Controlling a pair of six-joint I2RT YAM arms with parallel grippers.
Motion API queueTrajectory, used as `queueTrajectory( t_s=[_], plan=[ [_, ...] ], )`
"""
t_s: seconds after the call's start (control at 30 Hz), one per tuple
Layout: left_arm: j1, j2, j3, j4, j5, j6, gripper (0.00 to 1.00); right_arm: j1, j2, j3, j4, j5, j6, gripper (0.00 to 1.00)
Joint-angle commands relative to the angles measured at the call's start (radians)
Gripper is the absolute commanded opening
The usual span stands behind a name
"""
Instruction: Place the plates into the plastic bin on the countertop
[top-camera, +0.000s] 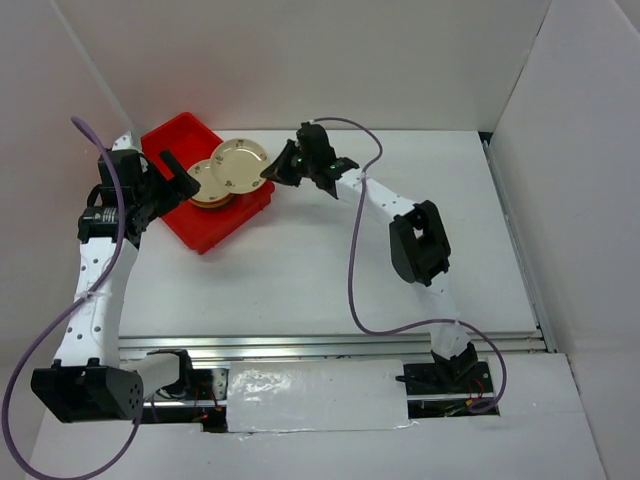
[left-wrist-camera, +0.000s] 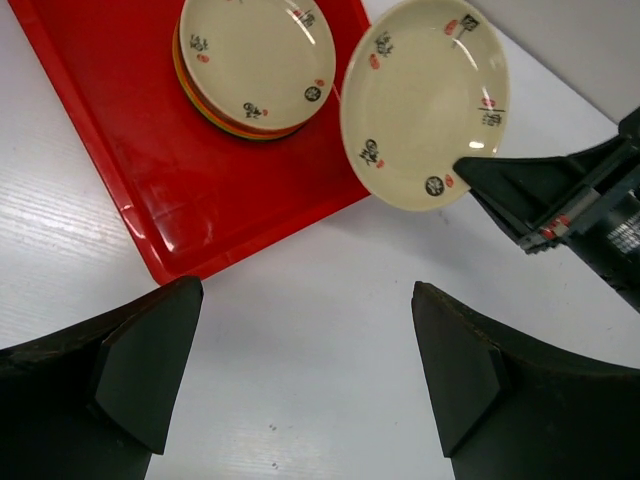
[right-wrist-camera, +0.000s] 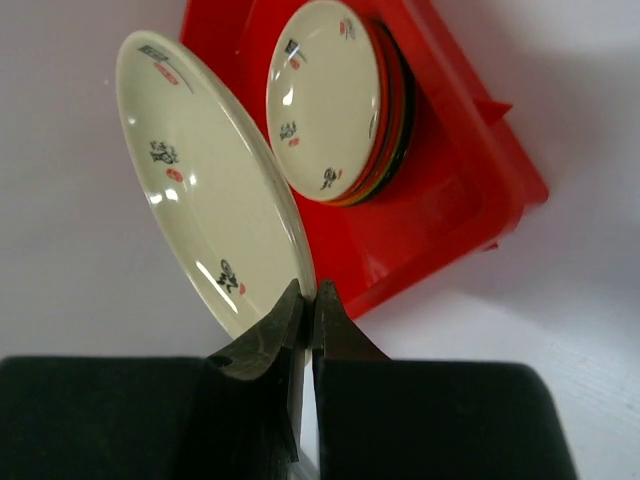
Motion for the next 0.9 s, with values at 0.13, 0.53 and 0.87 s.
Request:
queueTrajectory(
  t_s=[0.13,0.53,0.87],
  plan=[
    [0.139,0.127,-0.121,0.239,0.395,-0.068,0.99,-0.001,-0.157,-0.132,0.134,-0.188,0.013,0.00],
    [0.222,0.204,-0.218,0.474,0.710,-0.143,0.86,0.026,-0.231,-0.202,0.200,-0.479,-0.005,0.00],
    [0.223,0.215,-0.169,0.426,0.625,-0.146,0.00,-0.004,-0.270,-0.273,0.249,-0.462,0.018,1.00]
  ],
)
